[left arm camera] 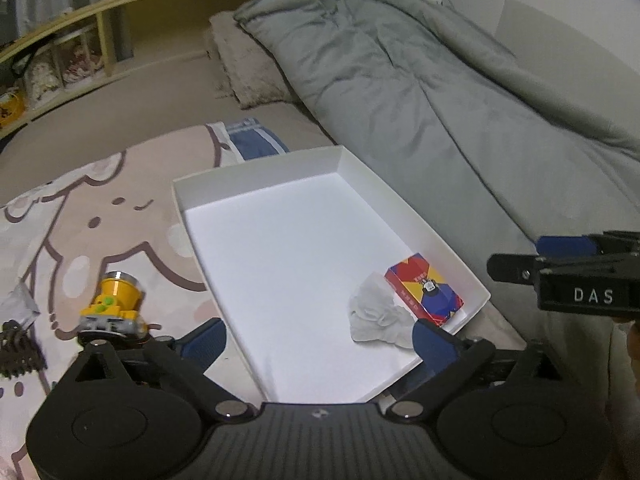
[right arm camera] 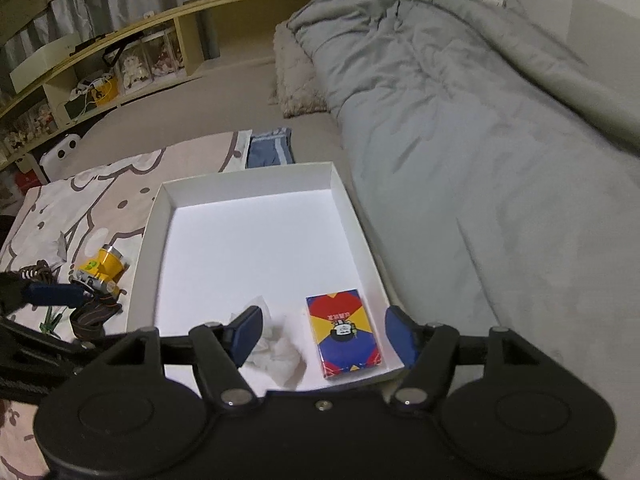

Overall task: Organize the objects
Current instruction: 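Withdraw both tools from the tray back toward the remaining items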

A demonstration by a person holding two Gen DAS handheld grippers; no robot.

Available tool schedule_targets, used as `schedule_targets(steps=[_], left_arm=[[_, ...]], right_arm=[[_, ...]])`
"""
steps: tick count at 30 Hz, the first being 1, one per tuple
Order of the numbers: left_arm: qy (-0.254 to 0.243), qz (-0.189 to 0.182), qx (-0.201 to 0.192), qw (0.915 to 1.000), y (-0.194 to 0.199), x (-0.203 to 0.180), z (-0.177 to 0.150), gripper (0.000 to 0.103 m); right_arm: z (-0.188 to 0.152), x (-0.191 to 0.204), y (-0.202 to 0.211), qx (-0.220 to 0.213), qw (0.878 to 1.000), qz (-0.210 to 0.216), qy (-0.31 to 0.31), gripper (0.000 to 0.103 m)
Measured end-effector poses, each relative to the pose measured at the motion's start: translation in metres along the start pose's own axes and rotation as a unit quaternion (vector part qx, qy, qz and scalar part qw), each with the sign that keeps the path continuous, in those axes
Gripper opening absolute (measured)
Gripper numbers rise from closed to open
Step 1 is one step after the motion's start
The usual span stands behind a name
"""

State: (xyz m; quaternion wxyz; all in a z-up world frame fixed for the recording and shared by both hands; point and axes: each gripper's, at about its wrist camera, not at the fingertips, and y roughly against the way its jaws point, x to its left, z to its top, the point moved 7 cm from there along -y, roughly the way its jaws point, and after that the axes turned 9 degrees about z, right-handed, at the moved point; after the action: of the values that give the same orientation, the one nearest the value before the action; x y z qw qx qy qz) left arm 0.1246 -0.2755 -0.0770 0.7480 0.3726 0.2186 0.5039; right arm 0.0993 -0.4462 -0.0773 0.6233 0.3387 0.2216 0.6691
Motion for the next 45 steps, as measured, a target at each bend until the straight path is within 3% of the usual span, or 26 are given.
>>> schedule_targets(steps=[7,17,32,45], left_arm=[[0.01,0.009,-0.019,0.9997,0.019,0.016,-0.007,0.103],[0.028,0.016,-0.034,0.9989,0.032,0.034,-0.02,0.103],[0.066,0.025,-0.054,0.996,0.04,0.077,-0.04,0.103],[0.106,0.112,-0.058,0.9863,0.056,0.18,-0.059,0.103]], right_arm=[[-0.01,0.01,0.023,-0.016,1.0,-0.012,0.0,0.073],[-0.022,0.023,0.048,-0.049,0.998,-0.026,-0.001,0.103],[-0.034,0.039,0.041,-0.056,0.998,-0.029,0.0,0.103],[-0.012,0.094,0.004,-0.064,0.998,0.004,0.019,0.103]])
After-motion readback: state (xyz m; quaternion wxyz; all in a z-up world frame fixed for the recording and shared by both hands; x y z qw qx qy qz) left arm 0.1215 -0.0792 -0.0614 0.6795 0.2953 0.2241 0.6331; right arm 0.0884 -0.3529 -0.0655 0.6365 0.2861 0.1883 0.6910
